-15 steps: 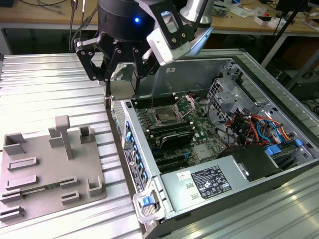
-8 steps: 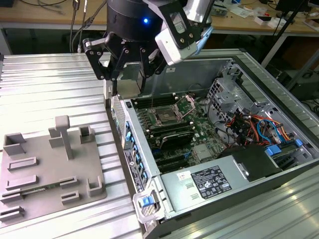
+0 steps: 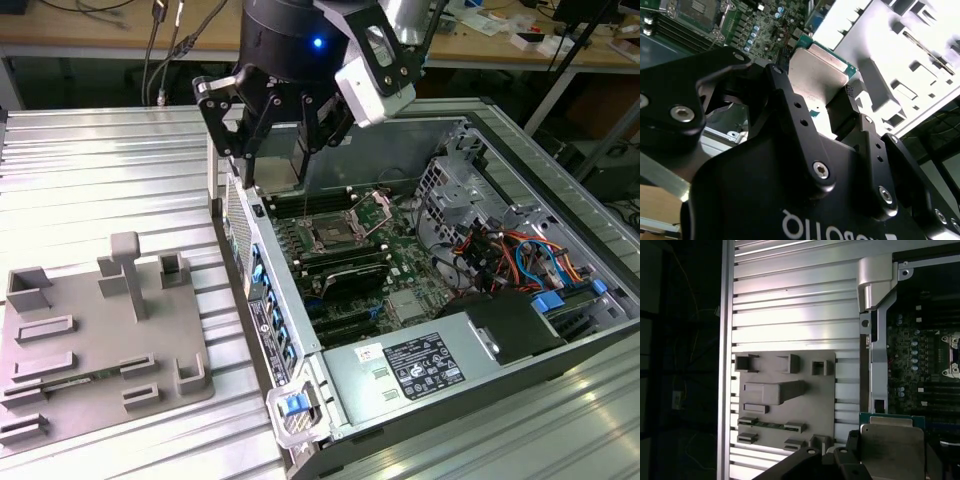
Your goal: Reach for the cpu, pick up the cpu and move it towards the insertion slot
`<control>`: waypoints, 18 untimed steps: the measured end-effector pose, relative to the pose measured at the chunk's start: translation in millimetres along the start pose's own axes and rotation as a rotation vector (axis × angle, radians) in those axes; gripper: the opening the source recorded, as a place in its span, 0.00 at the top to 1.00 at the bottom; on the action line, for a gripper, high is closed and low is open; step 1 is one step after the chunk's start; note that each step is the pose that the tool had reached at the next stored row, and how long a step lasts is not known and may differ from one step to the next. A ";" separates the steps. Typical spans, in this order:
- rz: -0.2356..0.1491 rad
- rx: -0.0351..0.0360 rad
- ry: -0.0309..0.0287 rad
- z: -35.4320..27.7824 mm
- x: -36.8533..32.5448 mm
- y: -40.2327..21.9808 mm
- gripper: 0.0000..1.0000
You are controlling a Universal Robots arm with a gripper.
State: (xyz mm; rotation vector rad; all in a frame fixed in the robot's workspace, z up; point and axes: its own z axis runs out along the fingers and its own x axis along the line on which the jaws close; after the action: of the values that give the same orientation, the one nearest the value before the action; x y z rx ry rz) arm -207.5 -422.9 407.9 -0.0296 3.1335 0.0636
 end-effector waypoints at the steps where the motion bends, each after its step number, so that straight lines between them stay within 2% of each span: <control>1: 0.000 -0.0001 0.0000 0.4 -2.8 0.6 0.45; 9: 0.000 0.0009 0.0000 3.4 -26.1 6.0 0.45; 13: 0.000 0.0016 0.0000 5.5 -42.3 11.5 0.45; 14: 0.000 0.0020 0.0000 6.9 -52.1 15.8 0.45; 15: 0.000 0.0025 0.0000 8.1 -59.0 19.1 0.45; 17: 0.000 0.0031 0.0001 9.6 -66.6 23.7 0.45; 18: 0.000 0.0037 -0.0001 11.5 -74.5 29.1 0.45</control>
State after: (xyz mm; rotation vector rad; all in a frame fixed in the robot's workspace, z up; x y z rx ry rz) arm -133.5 -392.0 398.1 -0.0296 3.1335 0.0578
